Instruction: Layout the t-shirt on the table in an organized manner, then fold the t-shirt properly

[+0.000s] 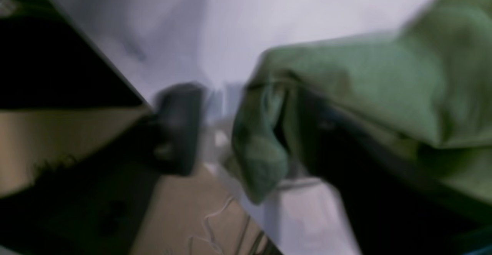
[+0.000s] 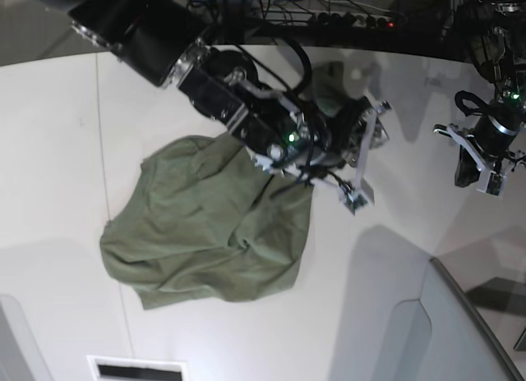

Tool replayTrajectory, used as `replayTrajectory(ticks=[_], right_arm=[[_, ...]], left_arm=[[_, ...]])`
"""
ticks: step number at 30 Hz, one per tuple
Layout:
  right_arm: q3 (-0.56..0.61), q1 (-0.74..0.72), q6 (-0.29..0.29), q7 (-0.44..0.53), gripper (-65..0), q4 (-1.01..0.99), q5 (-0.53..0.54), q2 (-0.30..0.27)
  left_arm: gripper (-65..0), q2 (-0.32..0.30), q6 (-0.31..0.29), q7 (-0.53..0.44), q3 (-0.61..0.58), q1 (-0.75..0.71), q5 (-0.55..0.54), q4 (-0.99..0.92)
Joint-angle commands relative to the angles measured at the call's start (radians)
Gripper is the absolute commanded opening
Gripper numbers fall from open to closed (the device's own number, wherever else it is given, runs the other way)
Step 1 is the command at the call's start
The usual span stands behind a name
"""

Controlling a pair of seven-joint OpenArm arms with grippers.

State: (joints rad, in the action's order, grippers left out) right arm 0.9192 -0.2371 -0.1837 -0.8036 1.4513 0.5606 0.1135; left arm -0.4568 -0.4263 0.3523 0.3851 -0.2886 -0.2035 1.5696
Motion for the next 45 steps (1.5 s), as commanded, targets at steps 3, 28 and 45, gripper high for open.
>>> replayTrajectory(ticks=[3, 28, 45], right_arm=[[-0.022, -0.018, -0.007, 0.028, -19.2, 0.173, 0.003, -0.085], [-0.704, 0.302, -0.132, 0.249, -14.1, -0.06, 0.003, -0.265], [-0.756, 0.229, -0.018, 0.244, -57.0, -0.192, 0.003, -0.197]], left_arm=[[-65.0, -0.02, 0.005, -0.026, 0.008, 0.002, -0.007, 0.016], [-65.0, 0.002, 0.005, -0.028, 0.007, -0.025, -0.007, -0.038], [-65.0, 0.002, 0.005, -0.029, 0.007, -0.037, -0.006, -0.039]])
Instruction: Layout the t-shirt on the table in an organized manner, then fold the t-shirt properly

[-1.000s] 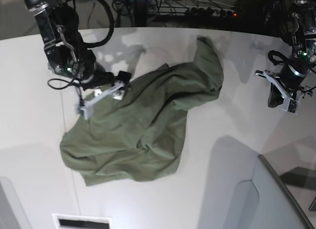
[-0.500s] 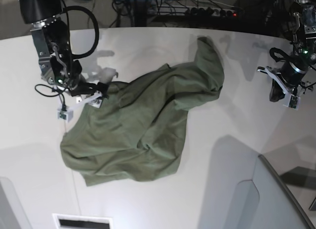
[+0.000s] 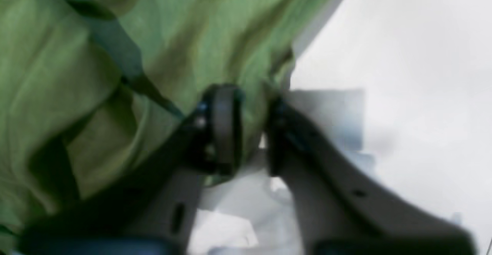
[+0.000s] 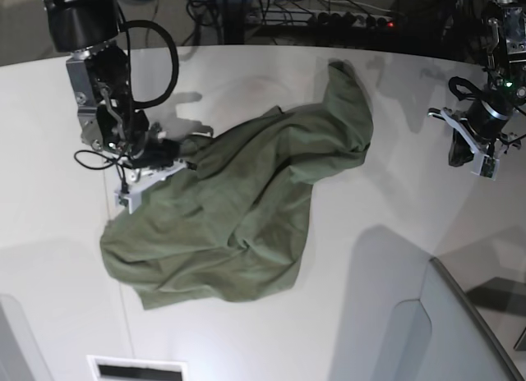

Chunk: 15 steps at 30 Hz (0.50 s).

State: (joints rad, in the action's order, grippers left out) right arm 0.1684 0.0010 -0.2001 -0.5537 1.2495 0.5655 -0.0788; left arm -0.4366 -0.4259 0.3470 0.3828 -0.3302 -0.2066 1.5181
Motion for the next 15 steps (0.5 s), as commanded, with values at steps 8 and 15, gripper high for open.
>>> replayTrajectory(ticks=[8, 15], right_arm=[[-0.013, 0.018, -0.003, -0.007, -65.0, 0.031, -0.002, -0.008], [-0.011, 0.067, -0.005, -0.082, -65.0, 0.189, -0.009, -0.026]], left_arm=[[-65.0, -0.012, -0.026, -0.022, -0.012, 0.003, -0.014, 0.012], [-57.8, 0.065, -0.227, -0.016, -0.035, -0.076, -0.015, 0.086]])
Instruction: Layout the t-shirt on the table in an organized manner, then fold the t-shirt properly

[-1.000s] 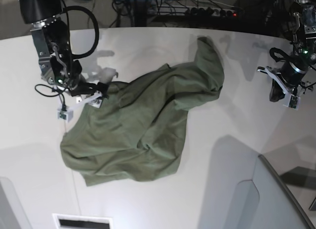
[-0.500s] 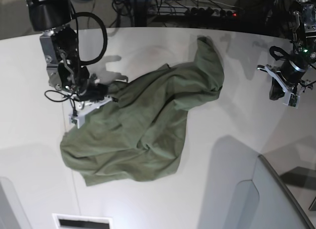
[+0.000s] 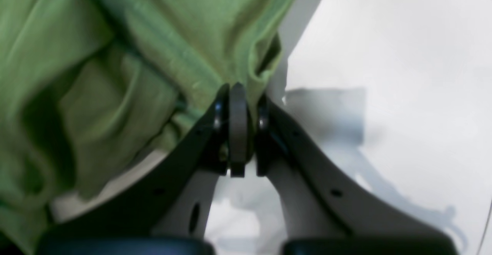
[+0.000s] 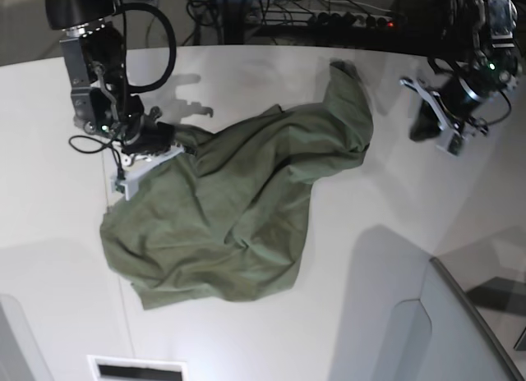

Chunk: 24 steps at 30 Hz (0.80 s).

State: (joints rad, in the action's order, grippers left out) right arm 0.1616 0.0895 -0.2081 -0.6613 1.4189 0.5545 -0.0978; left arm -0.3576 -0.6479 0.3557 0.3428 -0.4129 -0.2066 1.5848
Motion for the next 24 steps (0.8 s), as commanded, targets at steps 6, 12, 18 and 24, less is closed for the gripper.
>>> replayTrajectory(ticks=[6, 12, 18, 24], right_arm=[[-0.006, -0.027, 0.003, -0.01, -65.0, 0.05, 0.002, -0.013], [-0.003, -0.023, 0.003, -0.01, -65.0, 0.049, 0.002, -0.013], [-0.001, -0.023, 0.005, -0.01, -65.0, 0.049, 0.003, -0.033], [-0.001, -0.023, 0.009, -0.01, -65.0, 0.049, 0.002, -0.033]], left_arm=[[-35.4, 0.07, -0.05, 0.069, -0.05, -0.021, -0.05, 0.042], [-21.7, 0.073, -0.05, 0.069, -0.05, -0.033, -0.227, -0.01], [-18.4, 0.081, -0.05, 0.065, -0.058, -0.037, -0.239, -0.051], [-18.4, 0.13, -0.05, 0.065, -0.061, 0.019, -0.245, -0.108]])
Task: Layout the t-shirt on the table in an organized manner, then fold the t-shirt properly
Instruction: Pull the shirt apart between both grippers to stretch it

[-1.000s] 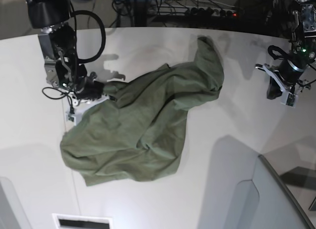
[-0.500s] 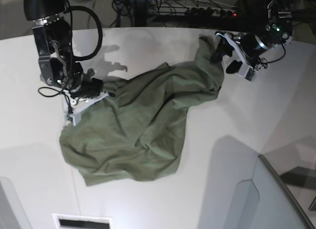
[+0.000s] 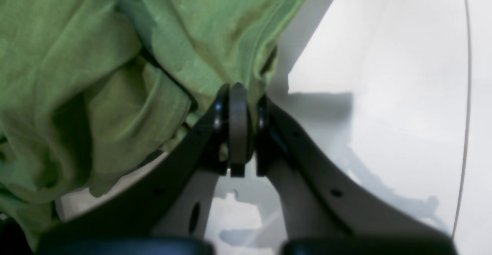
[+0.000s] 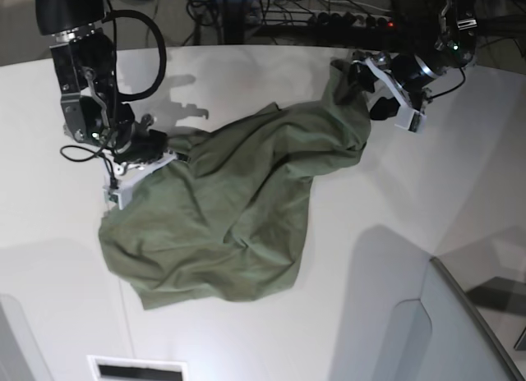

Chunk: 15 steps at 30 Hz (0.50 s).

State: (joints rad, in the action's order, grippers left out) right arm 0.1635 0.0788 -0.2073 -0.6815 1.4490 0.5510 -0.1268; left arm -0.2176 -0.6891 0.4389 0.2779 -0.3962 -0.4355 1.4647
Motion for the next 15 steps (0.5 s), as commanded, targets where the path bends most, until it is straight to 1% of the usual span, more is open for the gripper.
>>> replayTrajectory(ticks=[1, 4, 5, 6, 7, 8, 9, 10, 12, 15], right_arm=[[-0.003, -0.012, 0.009, 0.01, -65.0, 0.019, 0.005, -0.004], [-0.002, -0.012, 0.009, 0.01, -65.0, 0.019, 0.005, -0.004], [-0.002, -0.014, 0.009, 0.01, -65.0, 0.019, 0.005, -0.004], [-0.002, -0.014, 0.009, 0.01, -65.0, 0.019, 0.005, -0.004], [-0.003, -0.014, 0.009, 0.01, -65.0, 0.019, 0.005, -0.004], [-0.003, -0.014, 0.009, 0.01, -65.0, 0.019, 0.005, -0.004], [-0.003, -0.012, 0.009, 0.01, -65.0, 0.02, 0.005, -0.006], [-0.003, -0.012, 0.009, 0.01, -65.0, 0.02, 0.005, -0.006], [-0.005, -0.01, 0.009, 0.01, -65.0, 0.028, 0.005, -0.01], [-0.002, 0.016, 0.007, 0.009, -65.0, 0.106, 0.01, -0.041]], left_arm=[[-18.4, 0.001, -0.009, -0.018, 0.004, 0.01, -0.01, 0.009], [-18.8, 0.022, -0.009, -0.016, 0.004, 0.032, -0.01, -0.005], [-19.9, 0.03, -0.009, -0.013, 0.004, 0.042, -0.01, -0.017], [-24.2, 0.031, -0.009, -0.013, 0.004, 0.05, -0.01, -0.029], [-30.6, 0.031, -0.009, -0.013, 0.004, 0.058, -0.01, -0.04], [-40.6, 0.031, -0.009, -0.013, 0.004, 0.064, -0.01, -0.046], [-54.0, 0.031, -0.009, -0.013, 0.007, 0.067, -0.01, -0.046], [-65.0, 0.031, -0.009, -0.013, 0.013, 0.067, -0.01, -0.038], [-65.0, 0.025, -0.009, -0.013, 0.016, 0.067, -0.01, -0.011], [-65.0, -0.012, -0.009, -0.009, 0.036, 0.067, -0.01, 0.075]])
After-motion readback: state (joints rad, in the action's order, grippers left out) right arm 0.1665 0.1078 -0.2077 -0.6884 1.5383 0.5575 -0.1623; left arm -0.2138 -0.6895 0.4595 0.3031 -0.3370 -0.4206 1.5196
